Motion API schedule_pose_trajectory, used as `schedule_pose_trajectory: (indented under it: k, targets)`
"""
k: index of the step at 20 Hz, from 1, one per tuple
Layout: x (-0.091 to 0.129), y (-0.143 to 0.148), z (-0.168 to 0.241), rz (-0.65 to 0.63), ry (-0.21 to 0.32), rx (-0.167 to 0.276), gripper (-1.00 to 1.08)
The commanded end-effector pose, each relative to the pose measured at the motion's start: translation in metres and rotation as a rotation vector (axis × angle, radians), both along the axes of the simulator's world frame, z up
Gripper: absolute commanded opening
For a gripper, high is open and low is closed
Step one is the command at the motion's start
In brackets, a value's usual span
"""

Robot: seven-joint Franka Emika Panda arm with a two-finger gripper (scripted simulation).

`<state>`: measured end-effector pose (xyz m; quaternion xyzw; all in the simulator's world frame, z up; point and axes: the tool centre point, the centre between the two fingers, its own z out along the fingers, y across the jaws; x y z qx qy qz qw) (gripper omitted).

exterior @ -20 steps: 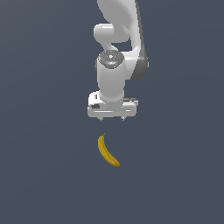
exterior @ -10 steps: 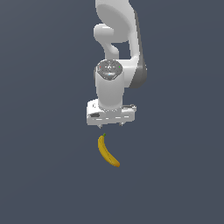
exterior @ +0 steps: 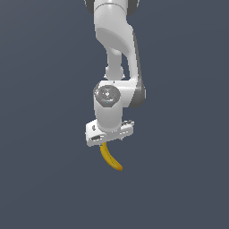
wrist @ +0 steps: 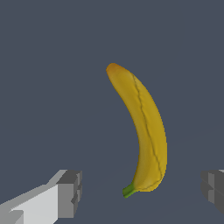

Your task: Pick up the object and move it to a goal position.

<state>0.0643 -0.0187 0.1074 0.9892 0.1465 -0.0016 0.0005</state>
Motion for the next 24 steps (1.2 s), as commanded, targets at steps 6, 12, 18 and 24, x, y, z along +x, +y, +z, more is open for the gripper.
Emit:
schedule_pose_trajectory:
  k: [6,12,18,24]
  targets:
    - [0.02,-0.008,-0.029,0.1,-0.002,0.001,1.0]
    - [0.025,-0.011,-0.038,0.129,-0.003,0.002,1.0]
    - [0.024,-0.011,-0.044,0.126,-0.002,0.002,1.0]
    - [0.023,-0.011,-0.075,0.128,-0.002,0.002,1.0]
